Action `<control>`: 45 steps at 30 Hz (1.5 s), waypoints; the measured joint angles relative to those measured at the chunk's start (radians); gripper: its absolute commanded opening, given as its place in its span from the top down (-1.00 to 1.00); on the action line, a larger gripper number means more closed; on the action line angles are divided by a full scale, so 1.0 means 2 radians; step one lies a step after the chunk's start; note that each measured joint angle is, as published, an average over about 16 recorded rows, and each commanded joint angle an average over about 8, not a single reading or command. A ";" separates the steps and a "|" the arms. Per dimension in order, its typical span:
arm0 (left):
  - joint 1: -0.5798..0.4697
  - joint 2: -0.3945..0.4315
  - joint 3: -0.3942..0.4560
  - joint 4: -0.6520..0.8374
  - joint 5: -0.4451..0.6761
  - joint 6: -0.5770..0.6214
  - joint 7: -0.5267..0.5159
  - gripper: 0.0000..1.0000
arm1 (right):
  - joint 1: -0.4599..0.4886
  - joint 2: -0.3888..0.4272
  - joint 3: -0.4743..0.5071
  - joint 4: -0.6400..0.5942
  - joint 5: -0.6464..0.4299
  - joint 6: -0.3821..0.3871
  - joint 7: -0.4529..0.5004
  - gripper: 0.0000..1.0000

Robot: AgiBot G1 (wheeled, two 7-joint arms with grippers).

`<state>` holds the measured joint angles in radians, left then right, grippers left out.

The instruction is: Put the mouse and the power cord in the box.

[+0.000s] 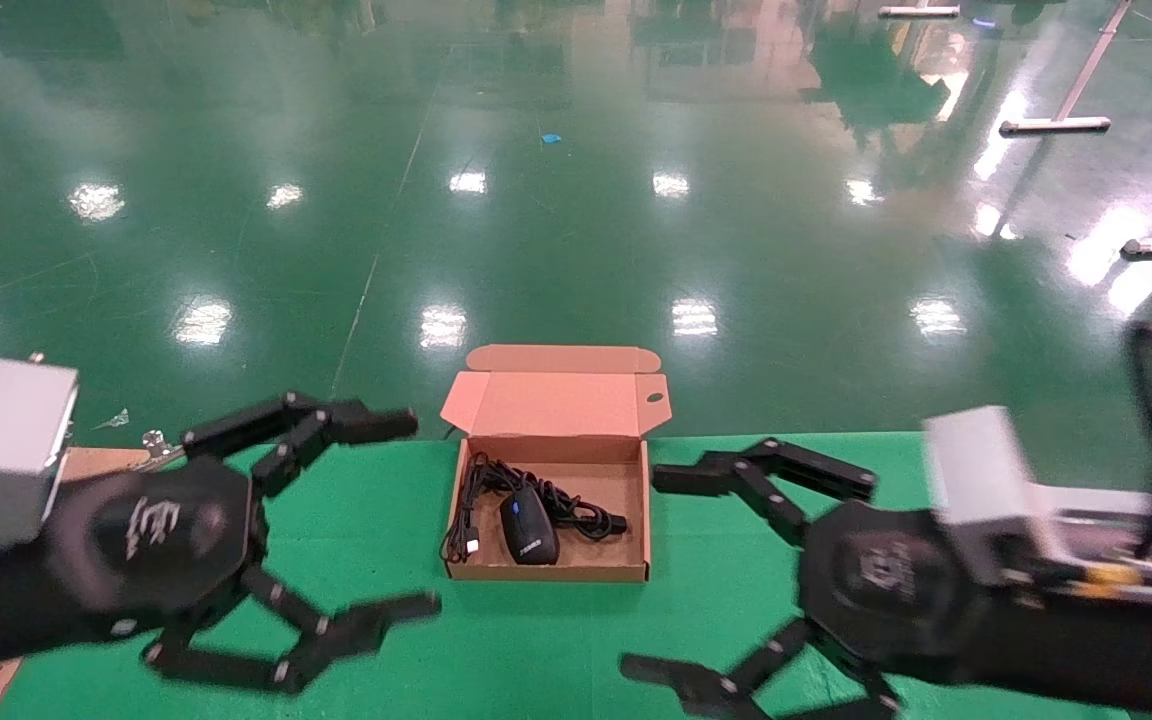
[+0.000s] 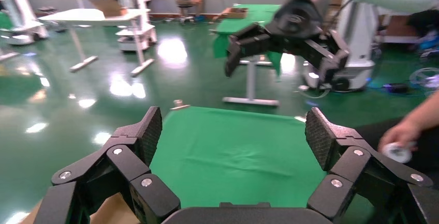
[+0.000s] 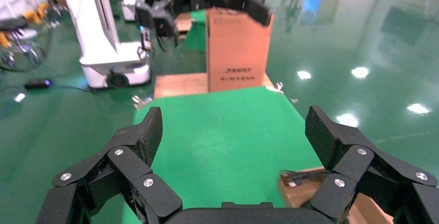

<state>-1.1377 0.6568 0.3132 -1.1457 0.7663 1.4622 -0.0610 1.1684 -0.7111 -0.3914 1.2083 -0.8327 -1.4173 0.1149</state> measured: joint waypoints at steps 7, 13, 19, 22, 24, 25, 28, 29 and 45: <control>0.024 -0.017 -0.013 -0.056 -0.014 0.013 -0.049 -1.00 | -0.036 0.038 0.043 0.029 0.039 -0.030 0.027 -1.00; 0.034 -0.024 -0.018 -0.080 -0.019 0.018 -0.069 -1.00 | -0.053 0.056 0.063 0.043 0.058 -0.044 0.039 -1.00; 0.035 -0.025 -0.019 -0.084 -0.020 0.019 -0.071 -1.00 | -0.057 0.060 0.067 0.046 0.062 -0.047 0.041 -1.00; 0.035 -0.025 -0.018 -0.081 -0.020 0.018 -0.069 -1.00 | -0.055 0.058 0.065 0.044 0.060 -0.045 0.040 -1.00; 0.034 -0.025 -0.018 -0.079 -0.020 0.018 -0.068 -1.00 | -0.054 0.057 0.063 0.043 0.059 -0.044 0.039 -1.00; 0.034 -0.024 -0.018 -0.078 -0.020 0.018 -0.068 -1.00 | -0.053 0.056 0.063 0.043 0.058 -0.044 0.039 -1.00; 0.034 -0.024 -0.018 -0.076 -0.020 0.018 -0.067 -1.00 | -0.052 0.055 0.061 0.042 0.056 -0.043 0.038 -1.00; 0.033 -0.024 -0.018 -0.076 -0.020 0.018 -0.067 -1.00 | -0.052 0.054 0.061 0.041 0.056 -0.042 0.038 -1.00; 0.032 -0.023 -0.017 -0.071 -0.019 0.017 -0.064 -1.00 | -0.048 0.051 0.058 0.039 0.053 -0.040 0.037 -1.00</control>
<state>-1.0730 0.6101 0.2787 -1.2883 0.7289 1.4960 -0.1900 1.0715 -0.6084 -0.2763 1.2861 -0.7276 -1.4976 0.1888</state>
